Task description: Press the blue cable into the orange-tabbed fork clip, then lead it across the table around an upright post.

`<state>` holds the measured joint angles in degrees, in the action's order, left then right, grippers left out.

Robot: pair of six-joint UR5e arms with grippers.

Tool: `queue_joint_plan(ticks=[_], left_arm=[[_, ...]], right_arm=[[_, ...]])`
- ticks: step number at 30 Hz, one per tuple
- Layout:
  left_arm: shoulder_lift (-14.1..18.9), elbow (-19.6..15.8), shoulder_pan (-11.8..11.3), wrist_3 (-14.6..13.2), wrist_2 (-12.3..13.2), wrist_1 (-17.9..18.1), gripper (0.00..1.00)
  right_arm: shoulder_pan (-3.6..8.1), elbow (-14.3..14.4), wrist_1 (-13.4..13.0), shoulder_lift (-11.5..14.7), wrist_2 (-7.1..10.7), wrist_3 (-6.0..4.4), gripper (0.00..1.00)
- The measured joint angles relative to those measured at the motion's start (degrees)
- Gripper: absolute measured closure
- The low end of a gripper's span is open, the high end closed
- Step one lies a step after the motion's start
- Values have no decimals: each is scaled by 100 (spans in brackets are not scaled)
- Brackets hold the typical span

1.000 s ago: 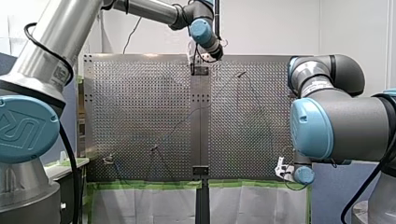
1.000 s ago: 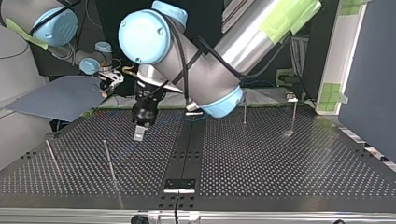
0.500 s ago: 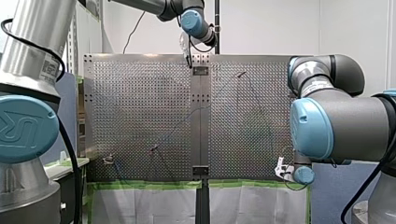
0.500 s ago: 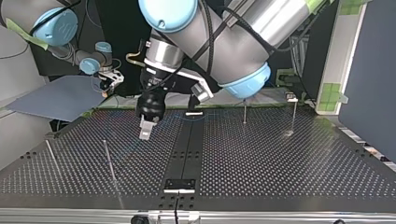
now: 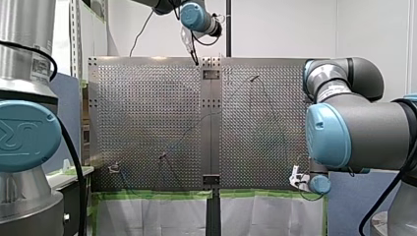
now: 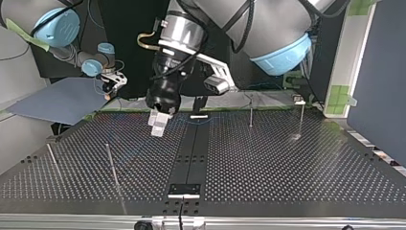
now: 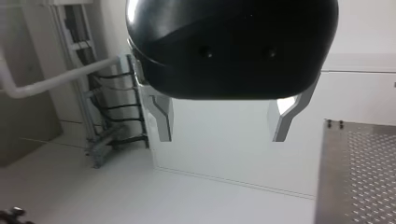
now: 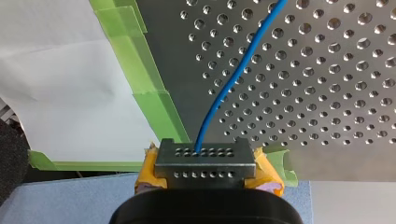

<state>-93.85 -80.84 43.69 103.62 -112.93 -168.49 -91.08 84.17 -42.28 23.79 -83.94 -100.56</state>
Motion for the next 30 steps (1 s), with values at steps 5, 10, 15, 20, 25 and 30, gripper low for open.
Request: queue_joint_plan(ticks=[5,10,15,20,25,30], left_arm=[[286,-287,5,1,-7,284,0],[497,-555,5,32,-13,554,0],[515,-839,8,59,-20,837,0],[448,-1150,10,85,-96,1146,0],[404,-1423,10,95,-169,1423,0],[329,-1681,10,138,-201,1678,0]], right_arm=[[-2,-1,0,0,0,0,100],[-2,0,0,0,12,0,100],[-2,0,6,0,38,1,100],[-2,0,8,0,43,0,100],[-3,0,9,0,56,2,100],[-2,0,10,0,61,2,100]])
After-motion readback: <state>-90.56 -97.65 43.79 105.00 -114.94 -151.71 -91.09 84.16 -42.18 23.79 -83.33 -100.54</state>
